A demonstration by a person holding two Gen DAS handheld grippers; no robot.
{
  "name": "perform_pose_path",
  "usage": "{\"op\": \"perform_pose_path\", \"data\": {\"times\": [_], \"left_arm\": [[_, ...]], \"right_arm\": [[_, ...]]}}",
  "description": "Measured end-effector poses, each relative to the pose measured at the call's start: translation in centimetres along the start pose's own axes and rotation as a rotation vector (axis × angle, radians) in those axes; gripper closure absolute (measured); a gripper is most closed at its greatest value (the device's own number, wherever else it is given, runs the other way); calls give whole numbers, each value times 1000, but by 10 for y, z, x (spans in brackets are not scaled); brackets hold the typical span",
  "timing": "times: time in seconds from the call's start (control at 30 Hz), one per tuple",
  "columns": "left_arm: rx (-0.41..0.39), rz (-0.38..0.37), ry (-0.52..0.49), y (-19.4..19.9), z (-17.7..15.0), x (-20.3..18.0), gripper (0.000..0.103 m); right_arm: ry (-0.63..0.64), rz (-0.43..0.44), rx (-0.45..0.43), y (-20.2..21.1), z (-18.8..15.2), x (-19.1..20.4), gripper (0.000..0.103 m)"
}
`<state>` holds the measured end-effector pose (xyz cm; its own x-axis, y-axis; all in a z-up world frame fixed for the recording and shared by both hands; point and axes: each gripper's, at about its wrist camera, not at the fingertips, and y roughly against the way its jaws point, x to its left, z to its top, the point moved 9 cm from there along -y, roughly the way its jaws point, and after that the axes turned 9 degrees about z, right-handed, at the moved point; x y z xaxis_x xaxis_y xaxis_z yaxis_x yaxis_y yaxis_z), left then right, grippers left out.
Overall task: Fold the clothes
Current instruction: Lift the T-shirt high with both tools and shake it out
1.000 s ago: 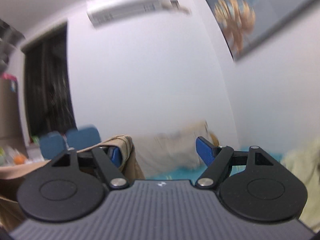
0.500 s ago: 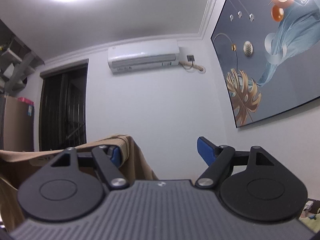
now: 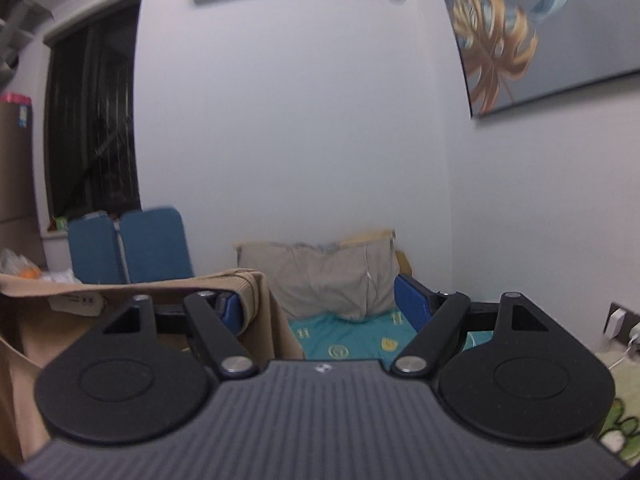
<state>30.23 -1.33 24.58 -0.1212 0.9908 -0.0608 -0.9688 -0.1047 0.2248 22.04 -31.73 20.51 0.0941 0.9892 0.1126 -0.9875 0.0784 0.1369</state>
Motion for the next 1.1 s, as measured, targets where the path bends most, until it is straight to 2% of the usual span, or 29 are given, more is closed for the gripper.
{"op": "perform_pose_path", "data": {"times": [0.17, 0.3, 0.47, 0.6, 0.7, 0.73, 0.87, 0.97, 1.1], "left_arm": [[97, 27, -34, -147, -74, -28, 4], [193, 38, -87, -273, -161, -52, 4], [350, 47, -171, -398, -293, -74, 4], [525, 57, -223, -459, -377, -75, 7], [655, 28, -263, -478, -411, -71, 8], [687, 3, -284, -479, -415, -71, 7], [806, -119, -395, -464, -416, -75, 4], [775, -170, -456, -440, -399, -73, 0], [714, -195, -435, -390, -375, -57, 0]], "right_arm": [[3, -22, 86, -123, -73, -27, 26], [-3, -22, 157, -222, -148, -46, 27], [-32, 44, 373, -303, -247, -53, 27], [-55, 96, 545, -365, -326, -59, 27], [-73, 136, 675, -410, -383, -63, 27], [-80, 144, 688, -411, -389, -62, 27], [-116, 158, 646, -372, -370, -46, 20], [-142, 168, 614, -343, -356, -34, 20], [-177, 181, 571, -304, -337, -18, 20]]}}
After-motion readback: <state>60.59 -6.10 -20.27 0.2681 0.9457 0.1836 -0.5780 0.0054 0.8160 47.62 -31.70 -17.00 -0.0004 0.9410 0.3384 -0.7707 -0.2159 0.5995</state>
